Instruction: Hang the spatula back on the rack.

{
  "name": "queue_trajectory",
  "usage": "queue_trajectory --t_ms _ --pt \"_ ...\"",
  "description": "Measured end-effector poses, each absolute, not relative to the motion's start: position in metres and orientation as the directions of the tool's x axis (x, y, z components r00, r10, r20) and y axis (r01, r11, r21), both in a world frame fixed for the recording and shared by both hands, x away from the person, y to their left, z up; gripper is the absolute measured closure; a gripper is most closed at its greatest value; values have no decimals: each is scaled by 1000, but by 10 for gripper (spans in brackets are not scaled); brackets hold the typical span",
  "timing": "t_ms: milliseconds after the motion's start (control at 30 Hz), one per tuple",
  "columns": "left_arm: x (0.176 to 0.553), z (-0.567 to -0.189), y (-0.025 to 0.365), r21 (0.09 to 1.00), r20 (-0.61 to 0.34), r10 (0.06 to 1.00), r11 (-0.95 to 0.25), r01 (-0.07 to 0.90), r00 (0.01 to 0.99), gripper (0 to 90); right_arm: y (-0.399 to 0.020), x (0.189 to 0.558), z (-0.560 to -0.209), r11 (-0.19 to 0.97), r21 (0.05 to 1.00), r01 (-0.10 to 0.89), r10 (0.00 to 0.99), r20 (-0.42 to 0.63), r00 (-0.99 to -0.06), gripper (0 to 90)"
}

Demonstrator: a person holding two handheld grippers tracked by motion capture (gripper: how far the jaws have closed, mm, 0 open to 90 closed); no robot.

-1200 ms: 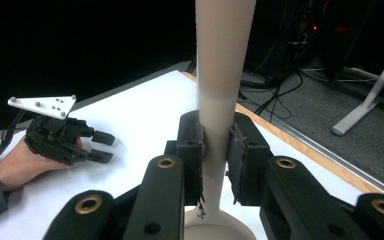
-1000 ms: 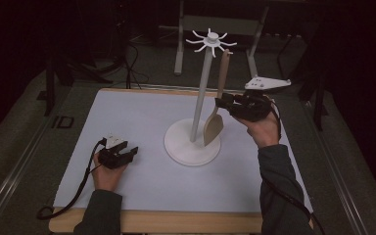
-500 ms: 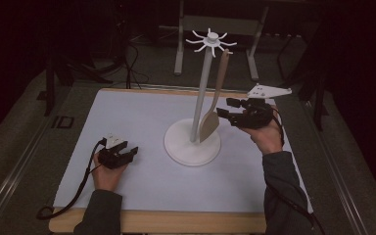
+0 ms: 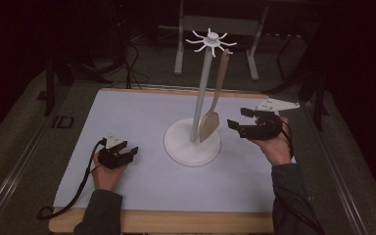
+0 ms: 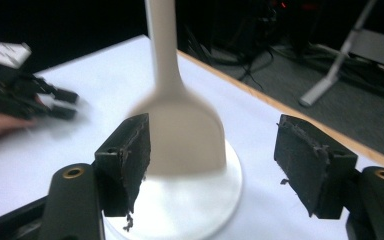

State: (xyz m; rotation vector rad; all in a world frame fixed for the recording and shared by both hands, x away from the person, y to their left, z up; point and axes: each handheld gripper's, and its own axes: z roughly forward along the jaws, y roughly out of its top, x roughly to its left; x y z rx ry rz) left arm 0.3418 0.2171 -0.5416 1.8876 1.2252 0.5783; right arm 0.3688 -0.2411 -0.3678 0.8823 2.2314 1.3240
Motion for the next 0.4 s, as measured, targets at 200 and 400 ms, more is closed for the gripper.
queue_trajectory --t_ms 200,400 --pt "342 -542 217 812 -44 904 -216 542 426 468 -259 365 -399 360 847 392 737 -1 -675 301" --pt "343 -542 217 810 -50 908 -207 548 417 463 -281 364 -427 340 823 455 784 19 -621 302"
